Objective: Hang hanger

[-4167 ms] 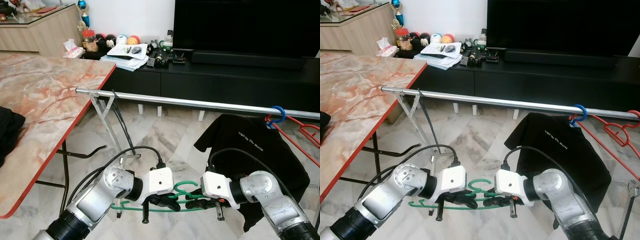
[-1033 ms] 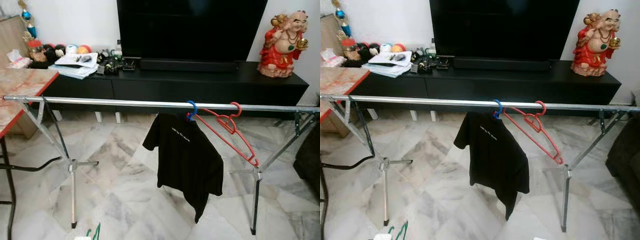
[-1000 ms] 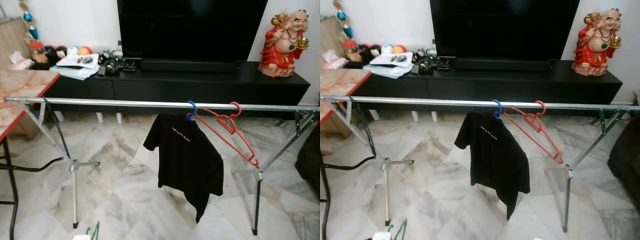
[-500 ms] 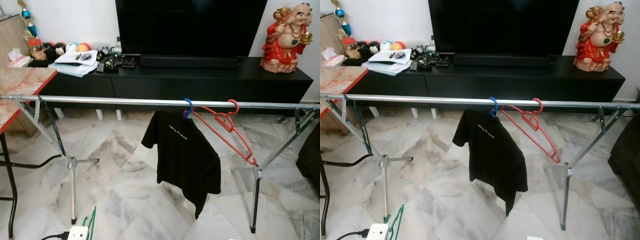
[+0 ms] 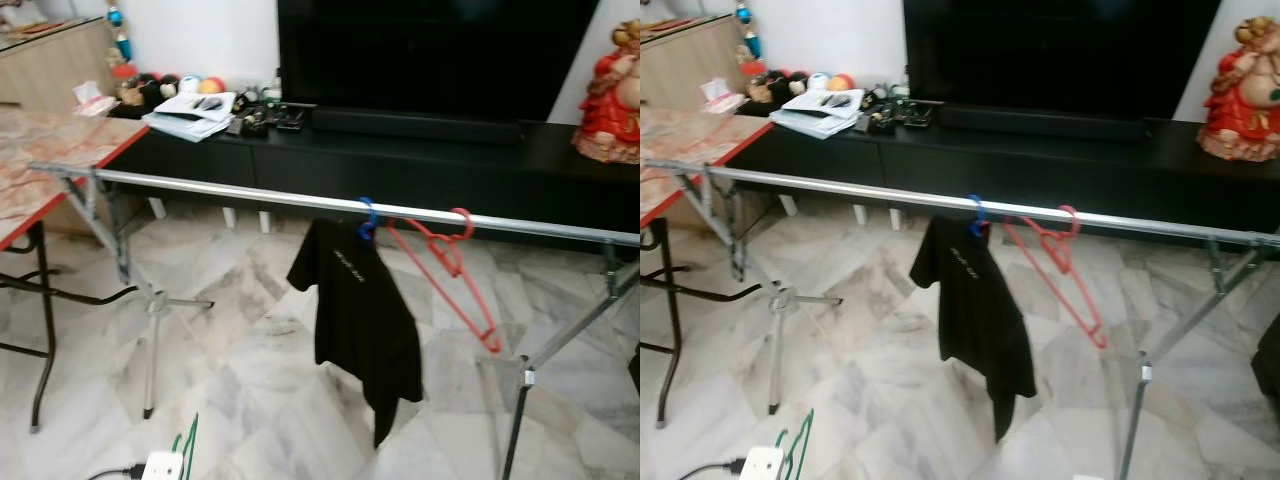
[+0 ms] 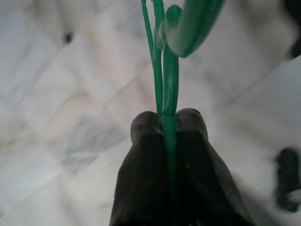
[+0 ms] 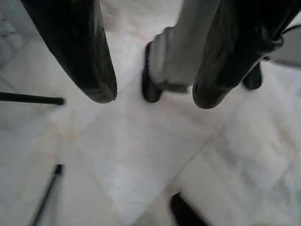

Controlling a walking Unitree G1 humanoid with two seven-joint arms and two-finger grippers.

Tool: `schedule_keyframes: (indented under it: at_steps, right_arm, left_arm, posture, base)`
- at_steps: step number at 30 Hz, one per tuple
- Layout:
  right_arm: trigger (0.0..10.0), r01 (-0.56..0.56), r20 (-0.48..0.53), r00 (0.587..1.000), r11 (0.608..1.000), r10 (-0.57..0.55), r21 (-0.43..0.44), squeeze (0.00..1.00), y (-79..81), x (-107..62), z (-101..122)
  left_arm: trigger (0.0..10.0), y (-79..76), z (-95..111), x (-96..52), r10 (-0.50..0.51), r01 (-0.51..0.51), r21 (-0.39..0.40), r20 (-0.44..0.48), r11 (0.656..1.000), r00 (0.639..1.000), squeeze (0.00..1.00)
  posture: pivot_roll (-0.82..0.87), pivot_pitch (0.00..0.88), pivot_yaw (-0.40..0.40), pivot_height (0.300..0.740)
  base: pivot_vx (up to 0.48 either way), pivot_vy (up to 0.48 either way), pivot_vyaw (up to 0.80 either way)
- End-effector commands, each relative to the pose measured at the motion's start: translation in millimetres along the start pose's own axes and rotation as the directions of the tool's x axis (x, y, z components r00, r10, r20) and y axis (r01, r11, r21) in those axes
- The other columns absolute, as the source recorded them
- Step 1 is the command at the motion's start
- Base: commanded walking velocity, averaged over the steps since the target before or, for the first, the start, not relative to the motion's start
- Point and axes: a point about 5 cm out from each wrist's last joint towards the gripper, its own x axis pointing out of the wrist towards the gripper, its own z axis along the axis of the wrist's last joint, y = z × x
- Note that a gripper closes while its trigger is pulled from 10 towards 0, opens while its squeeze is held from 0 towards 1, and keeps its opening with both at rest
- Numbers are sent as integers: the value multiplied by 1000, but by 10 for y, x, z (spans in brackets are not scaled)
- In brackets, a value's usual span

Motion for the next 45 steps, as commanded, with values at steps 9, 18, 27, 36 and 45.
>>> schedule_keyframes:
  at_steps: [9,18,27,36,45]
  right_arm:
    - [10000,5,6,1000,1000,-5,-4,0,186,40,58]
    - [10000,-8,-12,1000,1000,8,-12,0,316,33,-111]
    - [10000,-15,-24,1000,1000,15,6,0,389,35,-152]
    - [10000,-33,-31,999,999,33,-6,0,409,34,-164]
    - [10000,-40,-35,999,999,39,-13,0,411,34,-167]
  left_arm:
    - [10000,96,-77,-36,54,-54,-23,-6,998,999,0]
    - [10000,100,-101,-47,60,-60,-25,-9,998,998,0]
    - [10000,95,-90,-43,62,-62,-24,-9,998,998,0]
    - [10000,80,-69,-39,64,-64,-24,2,998,998,0]
    - [10000,114,269,18,78,-80,4,130,997,988,0]
  posture:
    - [7,54,-7,740]
    - [6,54,-6,740]
    - [3,52,-3,740]
    - [2,47,-4,740]
    - [2,46,-8,740]
  base:
    - [107,0,0]
    - [363,0,549]
    - [376,0,0]
    - [377,0,0]
    - [180,0,0]
